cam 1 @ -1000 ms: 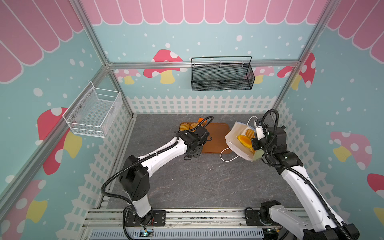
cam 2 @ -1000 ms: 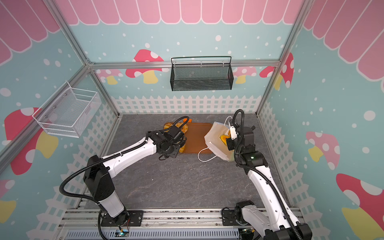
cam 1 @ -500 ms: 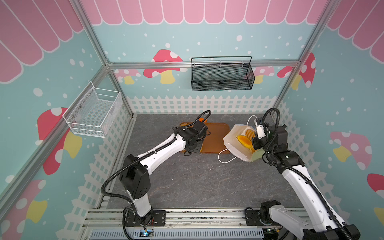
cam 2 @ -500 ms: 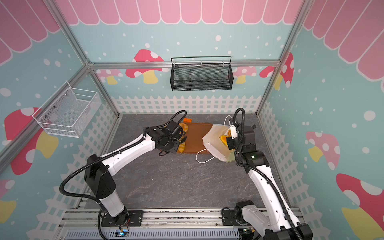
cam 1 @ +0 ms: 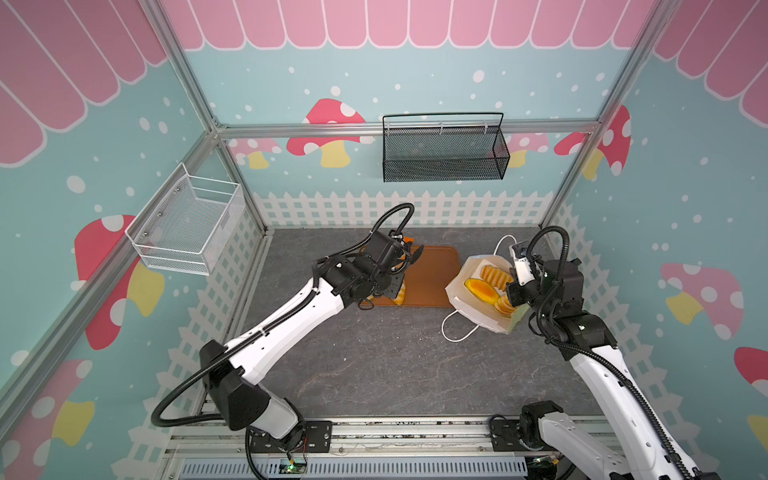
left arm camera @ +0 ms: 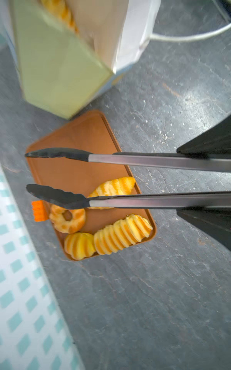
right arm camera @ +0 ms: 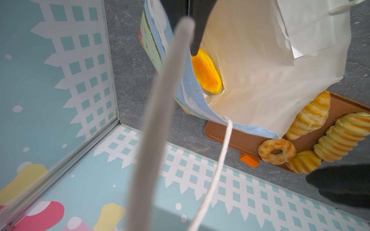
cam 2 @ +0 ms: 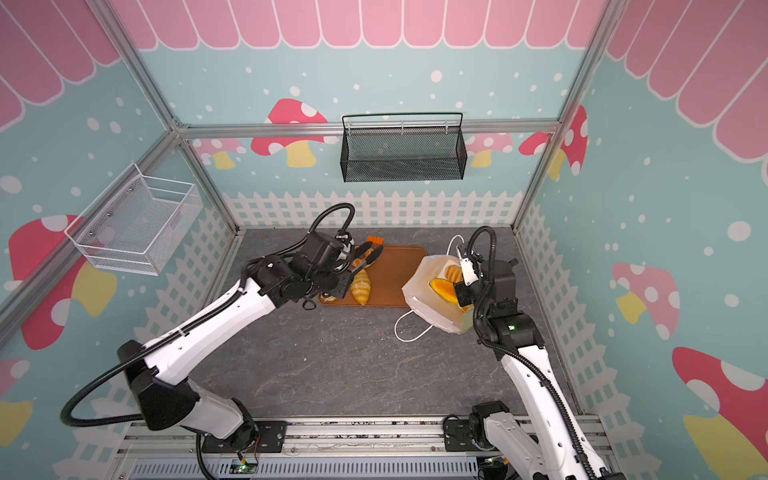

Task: Take the fake bread out of the paper bag
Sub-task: 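Lift the open tongs and move them back toward the bag opening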

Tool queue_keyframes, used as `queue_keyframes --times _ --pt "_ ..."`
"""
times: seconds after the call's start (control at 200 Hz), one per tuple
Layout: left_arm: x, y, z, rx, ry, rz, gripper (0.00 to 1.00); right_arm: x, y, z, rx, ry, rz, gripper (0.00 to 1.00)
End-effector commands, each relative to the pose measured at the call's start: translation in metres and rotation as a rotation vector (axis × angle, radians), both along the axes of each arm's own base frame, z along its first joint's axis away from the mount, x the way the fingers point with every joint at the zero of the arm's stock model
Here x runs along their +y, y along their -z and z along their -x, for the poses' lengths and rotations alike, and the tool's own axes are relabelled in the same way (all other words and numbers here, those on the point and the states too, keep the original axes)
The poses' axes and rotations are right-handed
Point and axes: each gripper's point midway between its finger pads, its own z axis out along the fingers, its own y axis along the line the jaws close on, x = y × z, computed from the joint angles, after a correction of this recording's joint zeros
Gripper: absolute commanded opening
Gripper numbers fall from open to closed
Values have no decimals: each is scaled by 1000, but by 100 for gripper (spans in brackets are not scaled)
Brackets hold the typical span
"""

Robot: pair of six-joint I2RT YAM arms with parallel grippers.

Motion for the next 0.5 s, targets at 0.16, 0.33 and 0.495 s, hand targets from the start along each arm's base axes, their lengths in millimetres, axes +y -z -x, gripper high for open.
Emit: queue_keyframes --times 0.16,0.33,0.495 --pt "-85 -24 68 -274 417 16 39 13 -5 -3 -56 -84 7 0" --pt "-108 -22 93 -358 535 -3 39 11 -15 -1 -88 -81 20 0" --pt "-119 2 90 -317 553 -100 38 12 -21 5 -113 -98 25 0"
